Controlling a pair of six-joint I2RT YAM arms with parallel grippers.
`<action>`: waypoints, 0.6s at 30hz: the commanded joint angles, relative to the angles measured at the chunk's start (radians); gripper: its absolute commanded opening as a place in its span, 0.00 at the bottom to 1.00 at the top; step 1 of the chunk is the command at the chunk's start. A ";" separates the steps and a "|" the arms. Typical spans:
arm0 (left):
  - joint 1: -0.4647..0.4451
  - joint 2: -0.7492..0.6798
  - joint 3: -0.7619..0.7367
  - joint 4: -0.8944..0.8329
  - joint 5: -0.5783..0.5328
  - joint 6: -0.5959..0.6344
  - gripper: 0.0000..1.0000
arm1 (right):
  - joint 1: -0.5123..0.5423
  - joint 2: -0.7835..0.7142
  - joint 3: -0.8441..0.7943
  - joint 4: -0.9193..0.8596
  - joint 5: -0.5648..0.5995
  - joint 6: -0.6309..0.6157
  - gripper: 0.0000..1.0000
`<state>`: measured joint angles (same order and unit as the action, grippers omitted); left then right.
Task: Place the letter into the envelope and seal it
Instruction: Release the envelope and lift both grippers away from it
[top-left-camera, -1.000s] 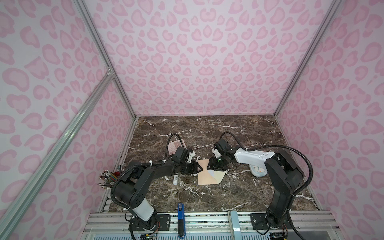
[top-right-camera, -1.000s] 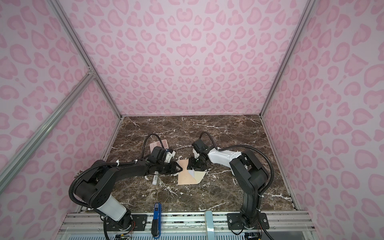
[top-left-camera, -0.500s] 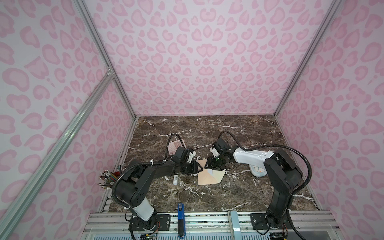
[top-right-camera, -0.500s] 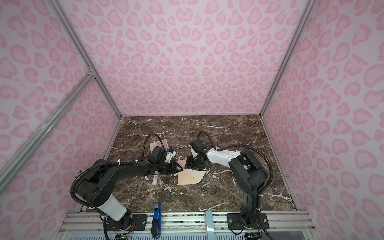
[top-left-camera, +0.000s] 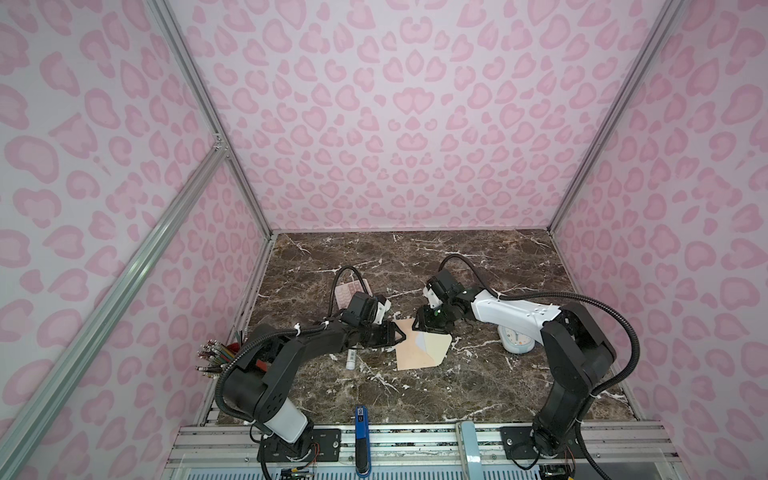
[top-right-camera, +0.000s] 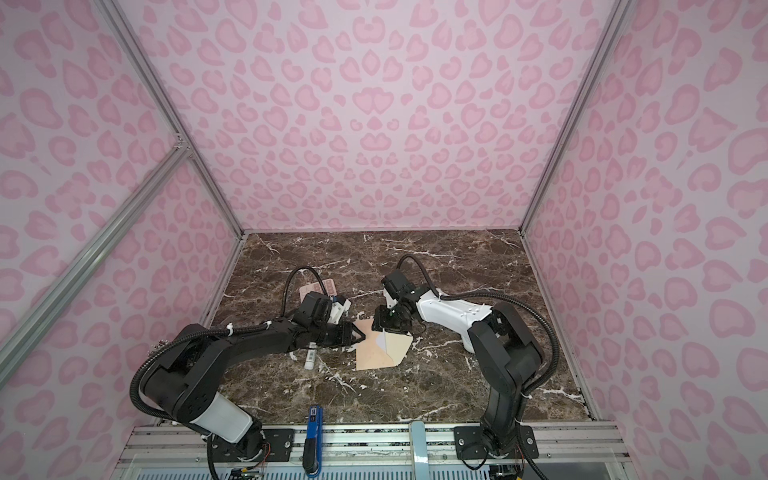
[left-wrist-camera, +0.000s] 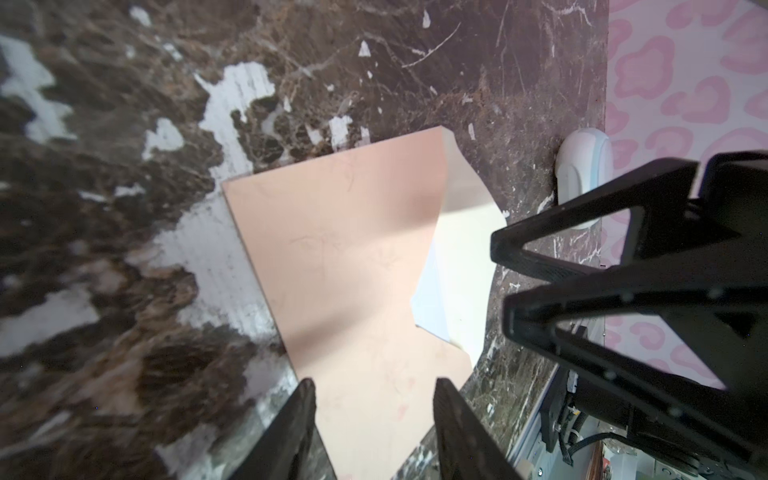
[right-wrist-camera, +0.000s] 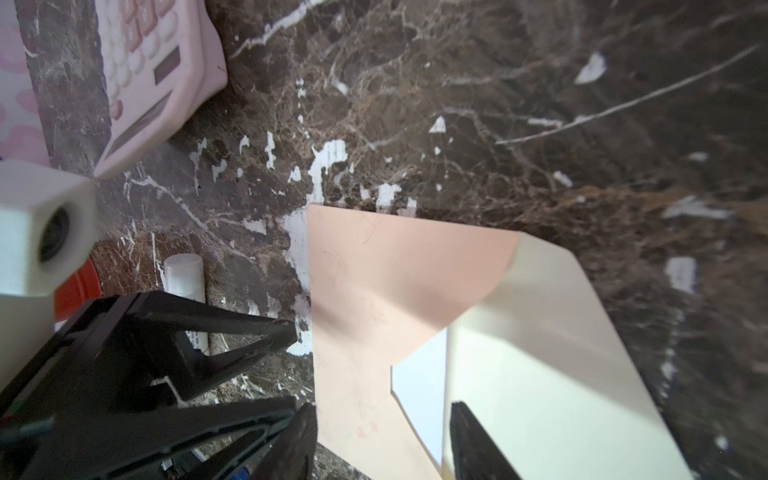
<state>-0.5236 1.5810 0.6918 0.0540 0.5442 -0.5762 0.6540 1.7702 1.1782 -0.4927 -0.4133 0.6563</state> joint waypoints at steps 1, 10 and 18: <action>0.001 -0.042 0.014 -0.041 -0.018 0.009 0.50 | -0.002 -0.030 -0.001 -0.056 0.050 -0.021 0.54; 0.000 -0.288 0.044 -0.224 -0.103 0.034 0.51 | 0.002 -0.178 -0.067 -0.053 0.096 -0.004 0.54; 0.000 -0.550 0.031 -0.435 -0.293 0.045 0.54 | 0.060 -0.342 -0.184 0.052 0.159 -0.030 0.54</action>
<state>-0.5240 1.0801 0.7254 -0.2687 0.3565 -0.5472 0.6956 1.4609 1.0225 -0.5041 -0.3035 0.6456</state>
